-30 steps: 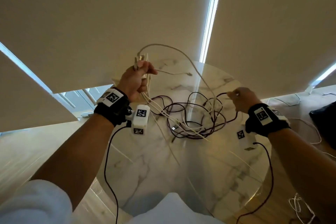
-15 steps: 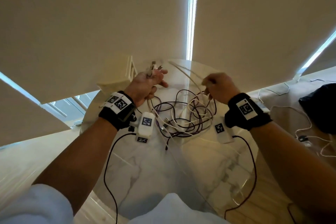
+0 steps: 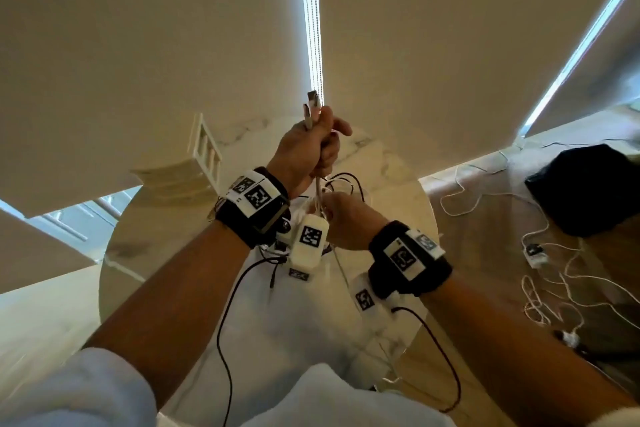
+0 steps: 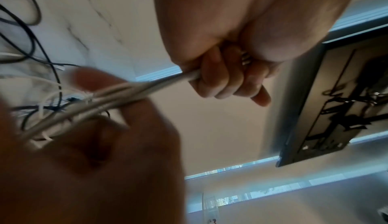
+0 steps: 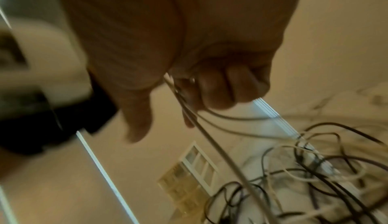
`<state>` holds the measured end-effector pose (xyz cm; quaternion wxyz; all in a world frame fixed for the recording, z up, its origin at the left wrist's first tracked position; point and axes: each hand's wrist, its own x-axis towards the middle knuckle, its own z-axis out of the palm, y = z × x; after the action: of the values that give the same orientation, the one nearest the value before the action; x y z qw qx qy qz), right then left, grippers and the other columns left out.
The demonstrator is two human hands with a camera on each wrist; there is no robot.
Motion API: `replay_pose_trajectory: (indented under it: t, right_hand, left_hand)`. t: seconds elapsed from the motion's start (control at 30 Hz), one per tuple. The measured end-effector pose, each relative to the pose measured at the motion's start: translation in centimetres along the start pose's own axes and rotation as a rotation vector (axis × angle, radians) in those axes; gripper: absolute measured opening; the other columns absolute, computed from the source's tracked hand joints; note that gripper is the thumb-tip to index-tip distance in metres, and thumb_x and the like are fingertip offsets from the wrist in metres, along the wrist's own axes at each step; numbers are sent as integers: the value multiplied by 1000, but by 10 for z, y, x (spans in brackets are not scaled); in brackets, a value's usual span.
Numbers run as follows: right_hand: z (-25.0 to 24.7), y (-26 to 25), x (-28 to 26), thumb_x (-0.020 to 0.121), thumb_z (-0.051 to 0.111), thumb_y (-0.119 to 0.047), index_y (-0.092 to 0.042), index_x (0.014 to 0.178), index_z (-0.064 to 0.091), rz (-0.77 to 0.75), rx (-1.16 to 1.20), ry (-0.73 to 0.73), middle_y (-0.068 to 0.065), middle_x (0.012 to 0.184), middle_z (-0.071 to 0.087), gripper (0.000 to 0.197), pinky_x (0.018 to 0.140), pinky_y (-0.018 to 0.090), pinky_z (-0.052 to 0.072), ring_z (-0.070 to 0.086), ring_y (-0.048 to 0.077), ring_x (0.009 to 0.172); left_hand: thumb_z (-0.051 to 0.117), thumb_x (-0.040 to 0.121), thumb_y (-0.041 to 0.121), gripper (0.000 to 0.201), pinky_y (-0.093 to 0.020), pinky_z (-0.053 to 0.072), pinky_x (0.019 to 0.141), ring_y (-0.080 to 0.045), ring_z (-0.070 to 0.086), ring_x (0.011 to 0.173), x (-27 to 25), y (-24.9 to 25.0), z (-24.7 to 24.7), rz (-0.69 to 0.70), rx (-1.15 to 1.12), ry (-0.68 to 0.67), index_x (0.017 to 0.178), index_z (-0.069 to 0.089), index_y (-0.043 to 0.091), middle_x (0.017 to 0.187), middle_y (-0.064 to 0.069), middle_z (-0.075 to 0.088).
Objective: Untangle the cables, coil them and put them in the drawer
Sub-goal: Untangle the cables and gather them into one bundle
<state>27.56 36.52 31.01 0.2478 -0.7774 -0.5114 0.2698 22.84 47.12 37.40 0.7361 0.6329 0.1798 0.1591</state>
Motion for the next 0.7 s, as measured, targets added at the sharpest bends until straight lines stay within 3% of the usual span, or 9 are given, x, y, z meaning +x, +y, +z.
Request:
replay_pose_trajectory:
  t: [0.07,0.13,0.23,0.33,0.4,0.47,0.53,0.6,0.7]
  right_hand:
    - [2,18,9,92,52,-42,-16,64,53,161,-36,21,-1,64,50,38,62,30,38,46,16,58]
    - [-9,39,9,93,47,-49,-14,68,61,347,29,34,-1,60,54,45,61,28,40,49,15,55]
    - [-30,81,2,95,48,-42,-11,70,61,512,144,113,2,58,58,41,53,26,44,54,17,48]
    - [-46,115,-3,95,48,-27,-9,95,59,577,225,457,16,92,67,21,77,38,54,67,33,85]
    - [-46,127,-12,93,45,-15,-10,111,52,546,63,761,18,111,60,20,94,44,44,55,36,107]
    - [-40,135,-25,89,47,-10,-12,116,48,466,-167,894,13,125,51,27,102,45,32,42,32,121]
    - [-30,140,-32,86,48,-11,-14,120,46,498,-160,731,11,128,49,34,98,43,36,43,32,121]
    - [-18,143,-32,87,46,-16,-12,115,51,584,-105,349,14,120,58,29,90,37,43,53,33,110]
    - [-9,121,-34,90,45,-16,-6,98,61,611,39,-136,13,96,72,21,64,28,50,65,26,75]
  left_hand:
    - [30,102,38,45,-24,18,42,-10,21,43,-1,3,11,27,-9,-29,79,58,12,48,2,31]
    - [30,102,38,47,-25,19,43,-10,21,43,-2,2,15,39,-27,-47,73,55,12,48,2,30]
    - [27,104,34,50,-27,32,49,-14,25,47,-3,-6,24,42,-84,-74,60,42,14,47,2,30]
    - [25,103,36,50,-31,49,70,-20,32,55,-2,-18,40,-5,-70,-91,60,32,13,47,3,29]
    - [27,102,38,49,-34,52,81,-19,30,54,1,-25,49,-44,-69,-62,61,32,13,48,4,29]
    - [30,102,37,44,-36,52,83,-15,27,53,3,-31,53,-76,-104,-32,66,38,13,49,6,31]
    - [36,102,32,36,-31,52,74,-11,27,50,6,-34,51,-95,-107,-20,71,44,14,50,8,31]
    - [42,101,21,27,-27,48,65,-9,27,47,5,-38,47,-109,-83,-11,75,45,15,51,7,30]
    - [44,99,10,18,-26,36,58,-9,24,47,-3,-46,34,-148,-98,-14,81,48,15,54,4,28]
